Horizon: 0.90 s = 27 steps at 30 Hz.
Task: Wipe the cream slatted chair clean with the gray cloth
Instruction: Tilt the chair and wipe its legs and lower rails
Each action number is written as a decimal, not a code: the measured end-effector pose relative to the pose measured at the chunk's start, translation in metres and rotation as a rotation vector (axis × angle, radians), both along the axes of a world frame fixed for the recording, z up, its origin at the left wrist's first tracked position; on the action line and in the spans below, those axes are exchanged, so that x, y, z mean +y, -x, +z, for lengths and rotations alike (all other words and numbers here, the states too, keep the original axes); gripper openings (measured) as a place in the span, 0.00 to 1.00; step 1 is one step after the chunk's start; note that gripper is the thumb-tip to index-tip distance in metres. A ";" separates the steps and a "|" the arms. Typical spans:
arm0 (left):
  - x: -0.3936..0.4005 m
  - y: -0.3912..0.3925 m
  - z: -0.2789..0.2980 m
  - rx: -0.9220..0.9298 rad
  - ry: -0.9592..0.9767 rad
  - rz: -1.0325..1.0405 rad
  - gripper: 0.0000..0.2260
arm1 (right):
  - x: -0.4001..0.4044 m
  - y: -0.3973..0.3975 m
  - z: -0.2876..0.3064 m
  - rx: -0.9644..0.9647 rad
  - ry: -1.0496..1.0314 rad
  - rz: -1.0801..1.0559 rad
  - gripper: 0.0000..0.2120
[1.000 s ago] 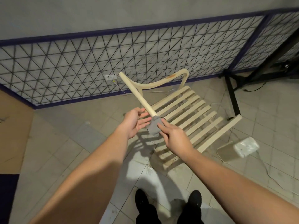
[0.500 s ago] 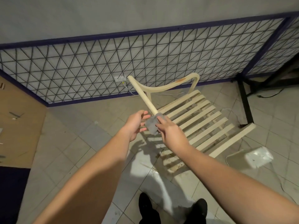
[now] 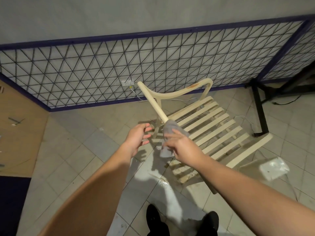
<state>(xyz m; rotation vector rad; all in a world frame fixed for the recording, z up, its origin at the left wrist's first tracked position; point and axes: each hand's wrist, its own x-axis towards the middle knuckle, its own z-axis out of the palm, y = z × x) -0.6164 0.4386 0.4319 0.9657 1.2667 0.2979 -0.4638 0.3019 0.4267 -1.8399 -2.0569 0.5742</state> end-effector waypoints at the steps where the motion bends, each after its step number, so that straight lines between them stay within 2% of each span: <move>1: 0.001 0.002 -0.001 0.006 -0.004 -0.001 0.11 | -0.008 0.001 0.006 0.033 0.023 0.089 0.13; 3: 0.002 0.003 -0.002 0.025 -0.006 -0.012 0.11 | -0.012 -0.004 0.019 0.097 0.070 0.122 0.15; 5: 0.001 0.001 -0.003 0.030 -0.004 -0.018 0.11 | 0.001 -0.016 0.029 0.153 -0.045 -0.035 0.11; 7: -0.001 -0.006 -0.002 0.028 0.003 -0.012 0.11 | 0.023 -0.024 0.040 0.103 -0.185 -0.142 0.09; 11: -0.007 -0.020 0.003 -0.008 0.001 -0.030 0.14 | 0.054 -0.037 0.060 0.069 -0.334 -0.182 0.07; 13: -0.008 -0.021 0.005 -0.015 -0.012 0.029 0.14 | 0.052 -0.044 0.054 0.017 -0.233 -0.016 0.05; 15: -0.012 -0.018 0.009 0.026 -0.030 0.061 0.13 | 0.034 -0.048 0.036 -0.021 -0.003 0.182 0.07; 17: -0.018 -0.013 0.011 0.055 -0.034 0.074 0.12 | 0.006 -0.051 0.015 -0.017 0.118 0.234 0.08; 22: -0.049 -0.019 0.017 0.042 -0.020 0.063 0.10 | -0.080 -0.066 0.010 0.152 0.131 0.314 0.08; 27: -0.087 -0.053 0.021 0.027 -0.026 0.007 0.10 | -0.157 -0.085 0.022 0.175 0.203 0.456 0.08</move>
